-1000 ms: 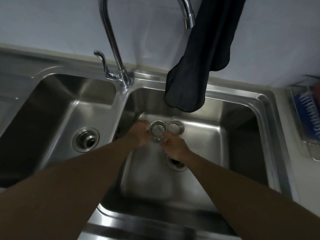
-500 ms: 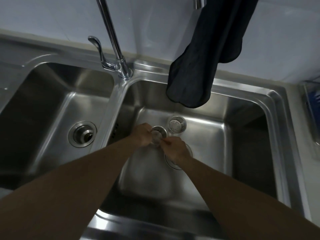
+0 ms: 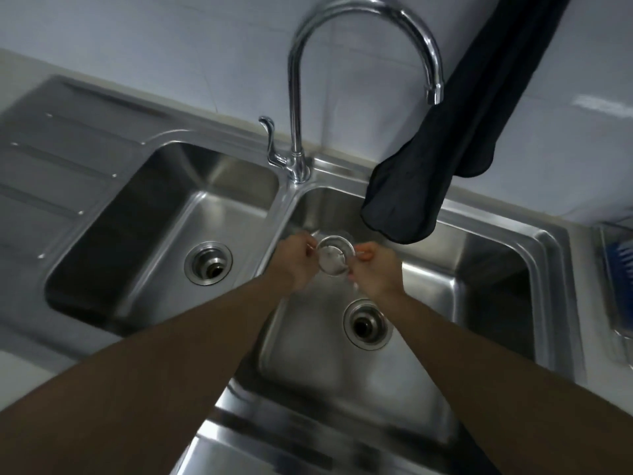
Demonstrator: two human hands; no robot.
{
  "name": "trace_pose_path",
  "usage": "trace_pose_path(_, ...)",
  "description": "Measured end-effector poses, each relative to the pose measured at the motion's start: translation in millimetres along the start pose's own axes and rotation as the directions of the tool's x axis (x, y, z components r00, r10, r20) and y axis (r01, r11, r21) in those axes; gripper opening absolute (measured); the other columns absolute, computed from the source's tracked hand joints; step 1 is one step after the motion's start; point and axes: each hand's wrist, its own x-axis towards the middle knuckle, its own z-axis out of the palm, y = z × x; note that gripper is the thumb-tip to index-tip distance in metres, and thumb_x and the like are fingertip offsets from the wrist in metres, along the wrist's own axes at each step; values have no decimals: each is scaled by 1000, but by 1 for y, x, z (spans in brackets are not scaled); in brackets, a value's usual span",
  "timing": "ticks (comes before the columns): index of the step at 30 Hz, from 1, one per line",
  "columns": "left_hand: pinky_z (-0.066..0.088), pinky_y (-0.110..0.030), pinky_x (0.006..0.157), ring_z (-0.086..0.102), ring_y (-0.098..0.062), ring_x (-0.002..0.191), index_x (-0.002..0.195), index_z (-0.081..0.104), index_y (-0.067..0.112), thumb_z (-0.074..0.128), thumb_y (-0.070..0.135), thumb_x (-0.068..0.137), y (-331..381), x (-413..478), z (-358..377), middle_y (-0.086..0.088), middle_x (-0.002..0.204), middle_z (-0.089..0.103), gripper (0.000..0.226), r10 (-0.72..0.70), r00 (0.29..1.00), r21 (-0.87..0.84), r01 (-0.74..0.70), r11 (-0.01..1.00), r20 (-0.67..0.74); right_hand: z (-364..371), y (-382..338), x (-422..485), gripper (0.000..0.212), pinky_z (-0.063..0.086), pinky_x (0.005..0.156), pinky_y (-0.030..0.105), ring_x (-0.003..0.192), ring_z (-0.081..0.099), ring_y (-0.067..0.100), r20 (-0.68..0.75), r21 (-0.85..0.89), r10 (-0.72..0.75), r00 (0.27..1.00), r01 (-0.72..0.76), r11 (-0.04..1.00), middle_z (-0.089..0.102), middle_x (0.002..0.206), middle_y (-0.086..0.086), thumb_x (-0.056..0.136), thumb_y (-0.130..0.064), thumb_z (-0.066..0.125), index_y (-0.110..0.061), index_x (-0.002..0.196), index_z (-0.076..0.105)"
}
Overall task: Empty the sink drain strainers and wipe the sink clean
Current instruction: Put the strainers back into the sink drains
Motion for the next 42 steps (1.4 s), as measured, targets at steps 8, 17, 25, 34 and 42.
trace_pose_path(8,59,-37,83,70,-23,83,94,66,19,68,24,90,9,-7,-99,-5,86,72,7,4,986,-139,-27,990,-165,25,-101,-3,11,62,78,43,71,74,16,35,48,-201,979,199,979,76,79,-3,80,-16,74,-21,89,78)
trace_pose_path(17,57,-37,87,69,-23,92,96,68,9,63,15,92,-67,1,-168,-4,88,70,9,-202,952,-172,164,971,-228,130,-160,3,15,60,84,39,84,73,22,290,-166,-249,924,305,938,76,88,5,85,-17,67,-16,95,79)
trace_pose_path(25,49,-28,89,64,-25,106,113,69,5,57,10,93,-161,31,-156,-11,112,69,23,-359,921,-140,340,930,-153,228,-146,20,23,42,65,20,106,65,29,452,-484,-53,891,295,824,70,108,12,92,-28,65,-5,90,64)
trace_pose_path(34,48,-32,88,61,-32,114,125,62,6,54,12,92,-213,53,-127,-16,124,65,34,-414,909,-24,415,909,48,284,-105,35,36,44,80,26,118,59,33,476,-631,102,873,259,731,62,127,16,93,-23,60,-2,122,63)
trace_pose_path(42,48,-35,100,58,-31,120,134,57,2,53,19,94,-222,60,-123,-19,134,58,44,-408,902,123,392,911,143,296,-101,34,35,42,77,24,115,61,30,531,-618,134,837,275,737,64,125,15,91,-19,58,-4,122,64)
